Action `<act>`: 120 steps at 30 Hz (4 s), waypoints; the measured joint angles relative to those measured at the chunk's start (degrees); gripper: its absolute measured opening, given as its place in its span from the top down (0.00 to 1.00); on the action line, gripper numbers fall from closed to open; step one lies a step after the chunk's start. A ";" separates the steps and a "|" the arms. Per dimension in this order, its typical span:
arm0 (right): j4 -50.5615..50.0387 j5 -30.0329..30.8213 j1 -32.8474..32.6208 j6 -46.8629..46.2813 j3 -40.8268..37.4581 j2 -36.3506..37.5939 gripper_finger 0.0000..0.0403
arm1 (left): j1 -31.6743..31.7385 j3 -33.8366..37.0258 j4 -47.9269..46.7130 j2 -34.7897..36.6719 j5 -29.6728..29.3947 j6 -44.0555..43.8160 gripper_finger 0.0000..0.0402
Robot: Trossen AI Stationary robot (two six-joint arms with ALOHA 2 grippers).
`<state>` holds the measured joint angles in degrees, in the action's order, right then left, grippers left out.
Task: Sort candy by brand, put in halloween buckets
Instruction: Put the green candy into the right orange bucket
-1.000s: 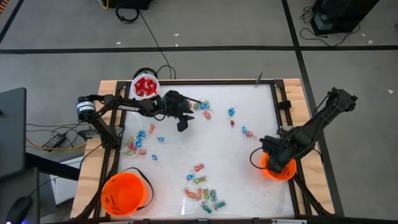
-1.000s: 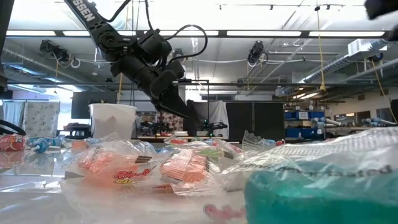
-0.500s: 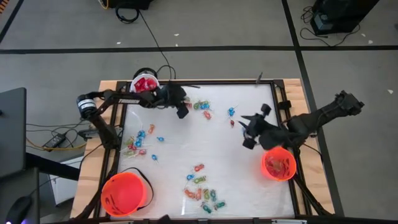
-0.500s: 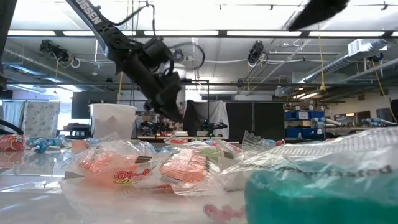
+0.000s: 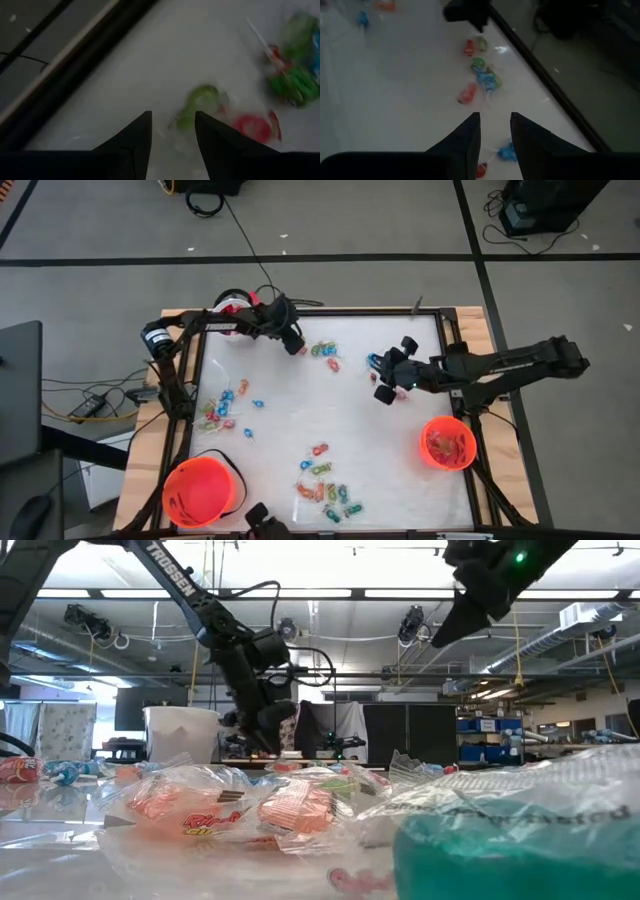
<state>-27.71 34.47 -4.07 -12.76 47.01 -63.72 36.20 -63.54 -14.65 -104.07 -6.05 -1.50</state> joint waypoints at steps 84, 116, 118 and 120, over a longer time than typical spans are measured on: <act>59.72 -25.89 6.47 10.89 -5.80 -28.85 0.81 | -28.56 17.55 23.82 19.80 9.60 11.52 0.98; -19.91 -50.75 -8.03 -32.71 -5.73 18.57 0.97 | -29.39 17.44 16.54 19.80 -20.08 2.60 0.72; -25.77 -52.49 -11.67 -39.17 -5.75 19.80 0.97 | -29.39 17.44 16.44 19.80 -20.08 2.64 0.72; -29.74 -53.27 -15.50 -45.05 -5.78 20.72 0.97 | -29.39 17.44 16.66 19.80 -20.08 2.65 0.72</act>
<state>-57.46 -18.81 -19.57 -57.81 41.23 -43.01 6.81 -46.11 2.01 -84.27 -26.13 1.15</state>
